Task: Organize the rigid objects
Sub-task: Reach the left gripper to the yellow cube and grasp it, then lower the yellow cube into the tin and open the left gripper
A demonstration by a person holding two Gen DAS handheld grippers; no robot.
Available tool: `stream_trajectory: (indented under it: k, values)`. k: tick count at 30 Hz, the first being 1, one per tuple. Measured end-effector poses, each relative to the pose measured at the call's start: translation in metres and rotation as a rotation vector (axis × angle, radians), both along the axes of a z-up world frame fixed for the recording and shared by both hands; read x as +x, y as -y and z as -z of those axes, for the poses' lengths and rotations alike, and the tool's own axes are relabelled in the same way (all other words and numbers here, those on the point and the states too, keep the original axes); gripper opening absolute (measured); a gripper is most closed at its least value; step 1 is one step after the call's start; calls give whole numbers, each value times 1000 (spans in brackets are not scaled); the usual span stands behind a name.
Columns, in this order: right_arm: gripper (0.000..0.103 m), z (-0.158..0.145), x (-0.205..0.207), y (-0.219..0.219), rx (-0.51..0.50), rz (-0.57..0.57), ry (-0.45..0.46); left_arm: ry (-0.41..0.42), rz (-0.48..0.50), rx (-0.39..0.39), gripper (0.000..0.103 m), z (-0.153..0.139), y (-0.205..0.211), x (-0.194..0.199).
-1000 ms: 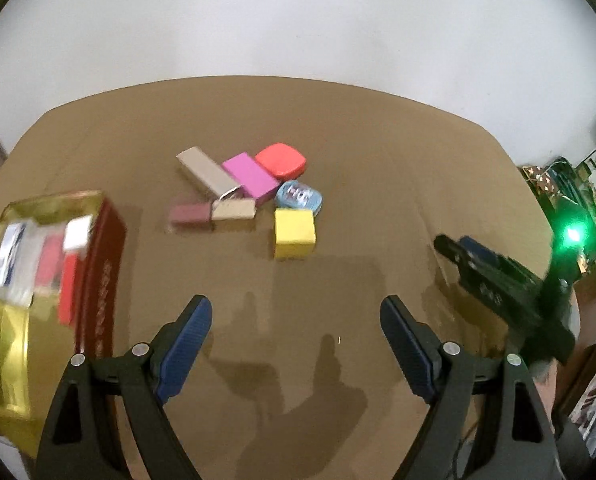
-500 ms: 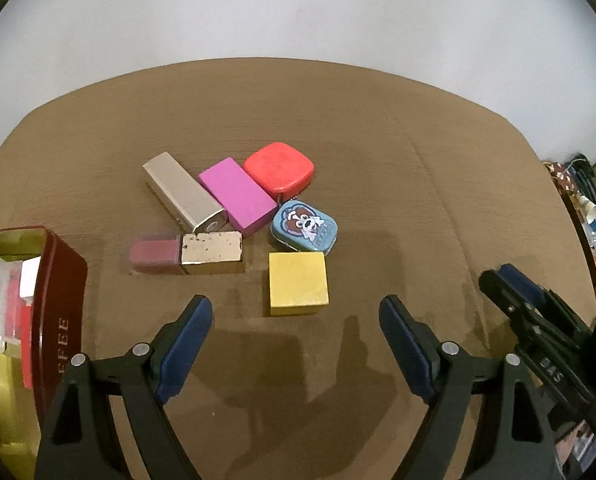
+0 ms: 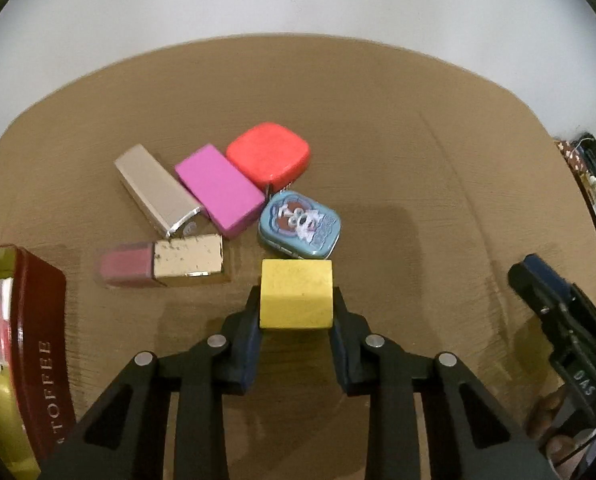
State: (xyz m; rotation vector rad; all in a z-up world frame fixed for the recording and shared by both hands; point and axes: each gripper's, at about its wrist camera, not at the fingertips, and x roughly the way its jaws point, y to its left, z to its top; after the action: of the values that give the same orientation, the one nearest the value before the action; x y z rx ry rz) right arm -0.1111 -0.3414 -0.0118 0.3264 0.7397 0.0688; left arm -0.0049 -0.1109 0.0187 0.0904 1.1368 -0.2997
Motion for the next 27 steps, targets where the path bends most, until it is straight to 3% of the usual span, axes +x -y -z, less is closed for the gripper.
stream_trajectory:
  k: [6,11,17,19,22,27]
  values:
    - [53,0,1,1,6,8,-4,-27,-32,-94,27,-16,-21,-30]
    - [53,1,2,1,6,7,-9,35,-109,-112,27,-65,-73,-89]
    - [54,2,5,-1,-7,12,-21,38,-279,9,27,-89,-181,-119]
    - [54,2,6,-3,-16,15,-28,19,-323,75,27,-82,-219,-103]
    - [54,4,7,-6,-26,19,-35,-5,-352,115,27,-68,-254,-96]
    - [54,5,10,-11,-44,23,-45,-19,-355,164,27,-39,-277,-74]
